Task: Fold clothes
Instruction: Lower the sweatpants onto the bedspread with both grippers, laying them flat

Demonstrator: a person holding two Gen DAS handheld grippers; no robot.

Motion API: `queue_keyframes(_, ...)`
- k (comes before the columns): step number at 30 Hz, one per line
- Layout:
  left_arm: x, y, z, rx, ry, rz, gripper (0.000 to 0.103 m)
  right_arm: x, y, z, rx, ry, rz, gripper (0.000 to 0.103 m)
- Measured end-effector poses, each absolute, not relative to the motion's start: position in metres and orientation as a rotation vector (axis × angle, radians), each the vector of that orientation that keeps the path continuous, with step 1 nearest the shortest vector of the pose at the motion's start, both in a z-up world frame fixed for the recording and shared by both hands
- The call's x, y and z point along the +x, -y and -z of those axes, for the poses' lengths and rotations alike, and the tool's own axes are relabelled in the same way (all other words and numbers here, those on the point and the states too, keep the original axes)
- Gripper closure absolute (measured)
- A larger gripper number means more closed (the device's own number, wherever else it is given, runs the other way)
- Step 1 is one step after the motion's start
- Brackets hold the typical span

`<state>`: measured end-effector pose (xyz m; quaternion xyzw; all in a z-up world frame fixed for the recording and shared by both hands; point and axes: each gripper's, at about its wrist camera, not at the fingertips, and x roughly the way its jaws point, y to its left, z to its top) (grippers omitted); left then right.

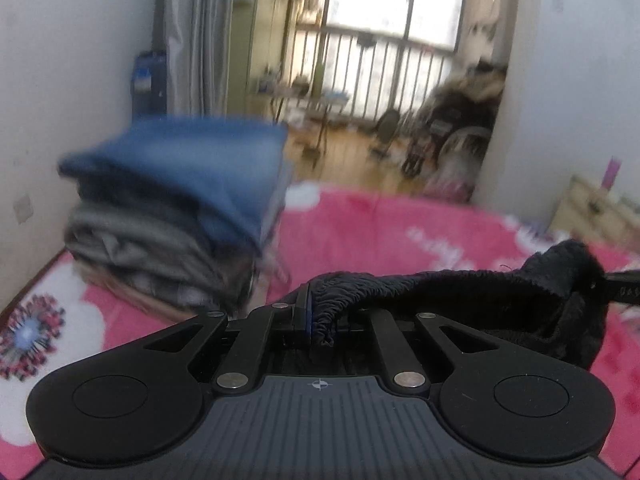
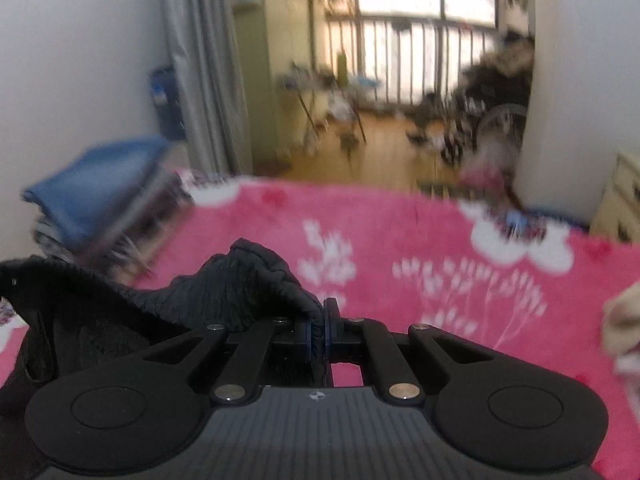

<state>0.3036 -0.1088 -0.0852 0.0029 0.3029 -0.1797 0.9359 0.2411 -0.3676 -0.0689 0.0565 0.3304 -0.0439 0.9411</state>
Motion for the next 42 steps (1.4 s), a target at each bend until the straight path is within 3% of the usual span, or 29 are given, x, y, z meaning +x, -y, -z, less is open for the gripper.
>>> queue_keyframes(2,0.314,0.117,0.106,0.014,-0.68,0.353,0.091,0.256,0.372,0.093,0.15,-0.712,0.09,0.097)
queue_keyframes(5,0.323,0.114,0.129,-0.035,-0.762,0.349,0.072,0.271,0.382,0.123,0.252,-0.791,0.086,0.09)
queue_keyframes(6,0.325,0.111,0.13,-0.062,-0.772,0.341,0.067,0.276,0.39,0.134,0.312,-0.831,0.083,0.079)
queue_keyframes(7,0.326,0.107,0.132,-0.09,-0.783,0.333,0.064,0.278,0.397,0.141,0.363,-0.864,0.084,0.06)
queue_keyframes(8,0.327,0.102,0.132,-0.123,-0.79,0.329,0.061,0.278,0.404,0.146,0.41,-0.878,0.088,0.054)
queue_keyframes(10,0.327,0.087,0.127,-0.215,-0.788,0.332,0.043,0.272,0.421,0.151,0.523,-0.864,0.073,0.04)
queue_keyframes(13,0.327,0.068,0.119,-0.334,-0.791,0.335,0.041,0.257,0.45,0.154,0.779,-0.821,0.002,0.024)
queue_keyframes(21,0.29,0.011,0.063,-0.412,-0.765,0.353,0.041,0.202,0.481,0.145,1.105,-0.725,-0.016,0.023)
queue_keyframes(31,0.191,-0.098,-0.054,-0.264,-0.64,0.262,0.036,0.104,0.471,0.1,1.106,-0.689,-0.118,0.023)
queue_keyframes(36,0.145,-0.114,-0.045,-0.159,-0.714,0.233,0.036,0.067,0.452,0.096,1.037,-0.808,-0.096,0.023)
queue_keyframes(42,0.105,-0.1,0.017,-0.044,-0.851,0.235,0.036,0.049,0.417,0.133,0.982,-1.052,-0.006,0.029)
